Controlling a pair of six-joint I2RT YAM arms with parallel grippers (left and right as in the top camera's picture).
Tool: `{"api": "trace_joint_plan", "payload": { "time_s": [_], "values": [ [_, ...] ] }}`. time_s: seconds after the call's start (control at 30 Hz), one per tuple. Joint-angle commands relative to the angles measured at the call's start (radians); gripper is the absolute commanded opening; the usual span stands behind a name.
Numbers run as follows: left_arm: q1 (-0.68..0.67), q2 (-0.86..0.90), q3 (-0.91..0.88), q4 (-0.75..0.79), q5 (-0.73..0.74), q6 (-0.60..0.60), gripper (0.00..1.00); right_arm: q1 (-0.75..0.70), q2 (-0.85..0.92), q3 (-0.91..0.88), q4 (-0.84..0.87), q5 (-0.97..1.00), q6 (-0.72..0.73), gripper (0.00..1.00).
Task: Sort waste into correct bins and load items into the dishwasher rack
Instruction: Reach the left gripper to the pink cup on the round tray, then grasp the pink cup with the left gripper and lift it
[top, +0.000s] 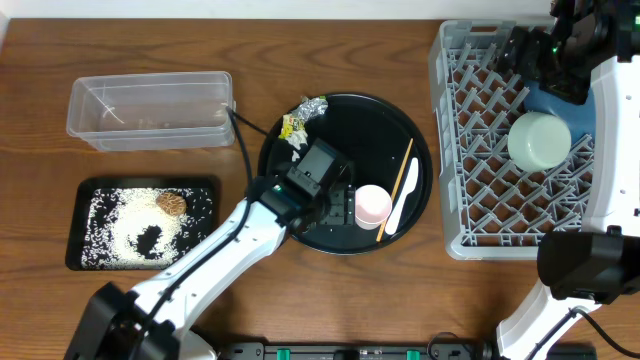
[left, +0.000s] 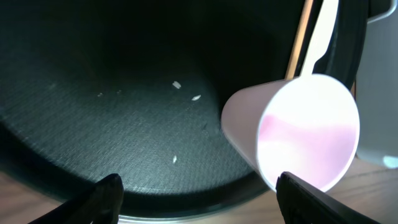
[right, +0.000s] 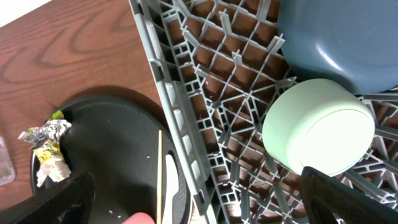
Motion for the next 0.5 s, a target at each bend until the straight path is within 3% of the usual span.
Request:
{"api": "trace_joint_plan", "payload": {
  "time_s": [0.0, 0.47],
  "values": [
    [-0.002, 0.026, 0.004, 0.030, 0.027, 0.006, 0.80, 0.010, -0.022, 0.009, -0.001, -0.007, -0.015, 0.99],
    [-0.002, 0.146, 0.004, 0.087, 0.057, 0.005, 0.80, 0.040, -0.021, 0.008, -0.005, 0.016, -0.015, 0.99]
  ]
}}
